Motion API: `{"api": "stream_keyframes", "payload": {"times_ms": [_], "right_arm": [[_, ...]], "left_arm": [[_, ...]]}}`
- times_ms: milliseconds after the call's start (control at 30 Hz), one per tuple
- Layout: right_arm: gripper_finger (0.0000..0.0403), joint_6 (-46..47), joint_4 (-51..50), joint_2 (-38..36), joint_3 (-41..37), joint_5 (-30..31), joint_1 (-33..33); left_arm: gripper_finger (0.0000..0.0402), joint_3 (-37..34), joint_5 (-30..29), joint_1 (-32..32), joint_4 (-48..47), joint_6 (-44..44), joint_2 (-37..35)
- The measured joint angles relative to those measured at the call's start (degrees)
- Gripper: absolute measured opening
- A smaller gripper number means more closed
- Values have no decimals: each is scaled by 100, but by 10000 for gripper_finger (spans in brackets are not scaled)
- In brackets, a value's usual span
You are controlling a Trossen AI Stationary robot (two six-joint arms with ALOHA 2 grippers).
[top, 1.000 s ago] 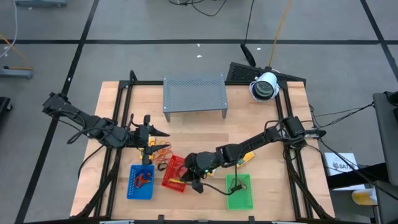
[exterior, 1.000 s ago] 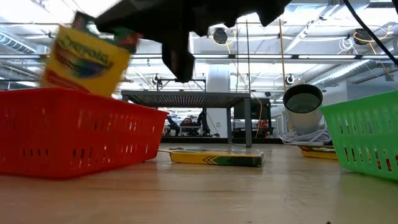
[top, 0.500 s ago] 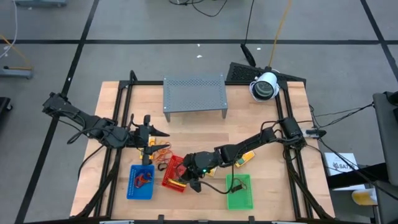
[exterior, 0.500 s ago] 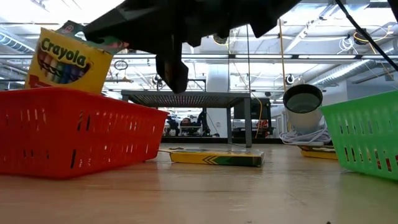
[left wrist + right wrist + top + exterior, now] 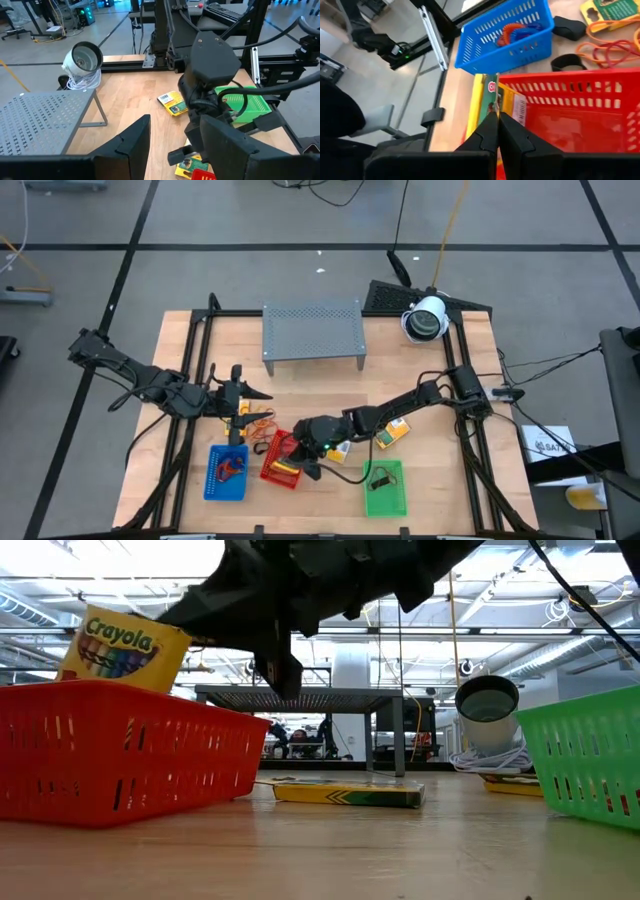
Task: Pick & Place Office Desk Supplies
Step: Put the yellow crayon box into the red basket
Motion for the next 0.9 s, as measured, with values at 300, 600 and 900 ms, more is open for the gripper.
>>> {"api": "stream_keyframes", "payload": {"times_ms": [300,600,900], "right_arm": [[0,-339,-179,0,2,-5,-37],[0,-408,-287,0,-2,-15,-138],[0,-554,-366,0,-2,-23,-158]], "left_arm": [[182,0,-2,0,2,0,0],[182,0,-2,0,2,-2,0],[182,0,-2,0,1,-2,0]]}}
